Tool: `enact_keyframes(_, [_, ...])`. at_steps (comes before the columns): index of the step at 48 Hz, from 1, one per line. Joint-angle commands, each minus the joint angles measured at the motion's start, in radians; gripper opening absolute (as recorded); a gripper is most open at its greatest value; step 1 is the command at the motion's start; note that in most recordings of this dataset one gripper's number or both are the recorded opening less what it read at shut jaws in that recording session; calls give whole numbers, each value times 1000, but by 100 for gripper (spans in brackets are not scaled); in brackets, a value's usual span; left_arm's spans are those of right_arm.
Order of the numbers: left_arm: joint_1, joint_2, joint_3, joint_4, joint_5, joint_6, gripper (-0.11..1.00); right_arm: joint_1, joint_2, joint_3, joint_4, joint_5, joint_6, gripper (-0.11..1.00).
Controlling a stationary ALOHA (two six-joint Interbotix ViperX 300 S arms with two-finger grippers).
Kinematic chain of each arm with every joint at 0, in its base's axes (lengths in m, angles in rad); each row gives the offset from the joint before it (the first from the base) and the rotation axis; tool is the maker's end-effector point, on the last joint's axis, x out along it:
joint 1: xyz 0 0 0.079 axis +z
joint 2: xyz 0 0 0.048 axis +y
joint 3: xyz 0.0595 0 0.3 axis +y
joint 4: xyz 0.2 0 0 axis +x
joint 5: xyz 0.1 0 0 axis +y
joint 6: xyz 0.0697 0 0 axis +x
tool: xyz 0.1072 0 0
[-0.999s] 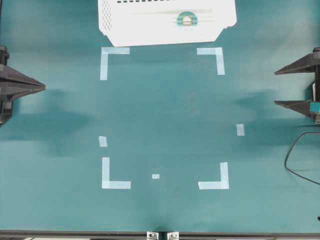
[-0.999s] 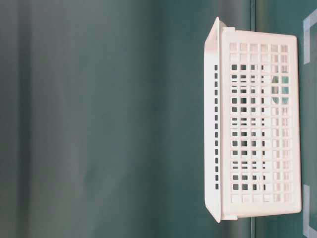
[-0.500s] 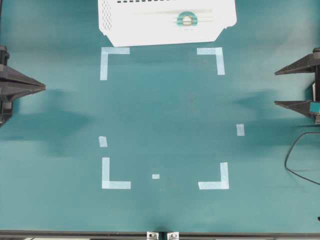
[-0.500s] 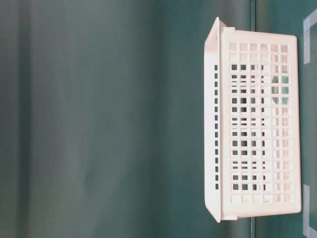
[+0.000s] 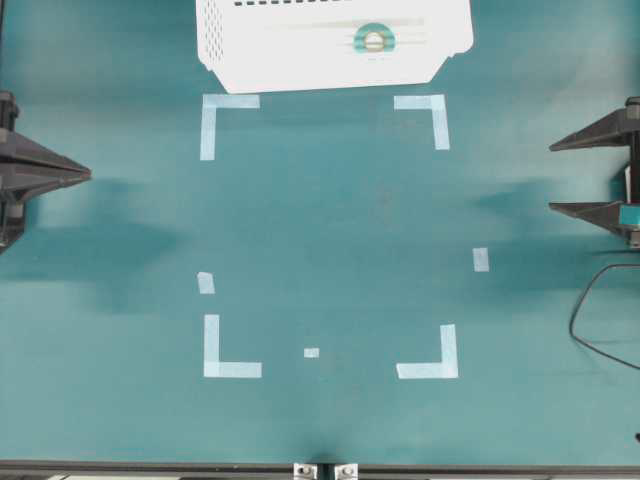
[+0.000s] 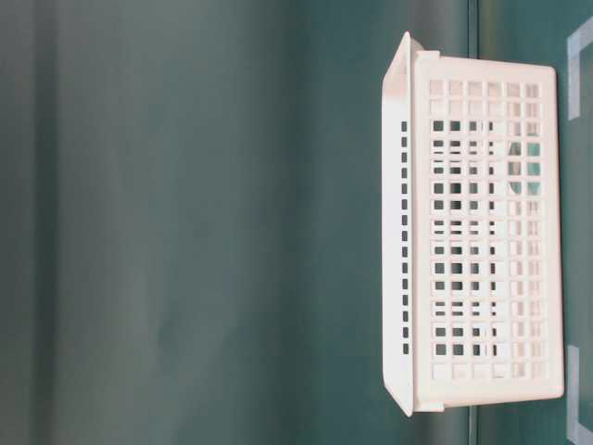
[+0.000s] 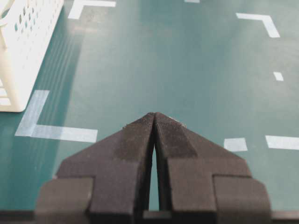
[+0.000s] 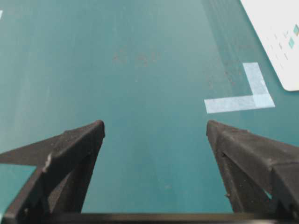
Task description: Put the tape in the middle into the white basket.
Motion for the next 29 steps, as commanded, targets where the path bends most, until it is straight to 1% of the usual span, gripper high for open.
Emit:
enact_keyframes(1, [3,8,-11,2,-8,0,-11,0,5,-6,-3,-20,0,98])
enact_keyframes(11, [3,8,-11,2,-8,0,-11,0,5,8,-3,-41,0,98])
enact_keyframes(29, [3,8,-11,2,-9,0,-11,0,5,8,-3,-41,0,98])
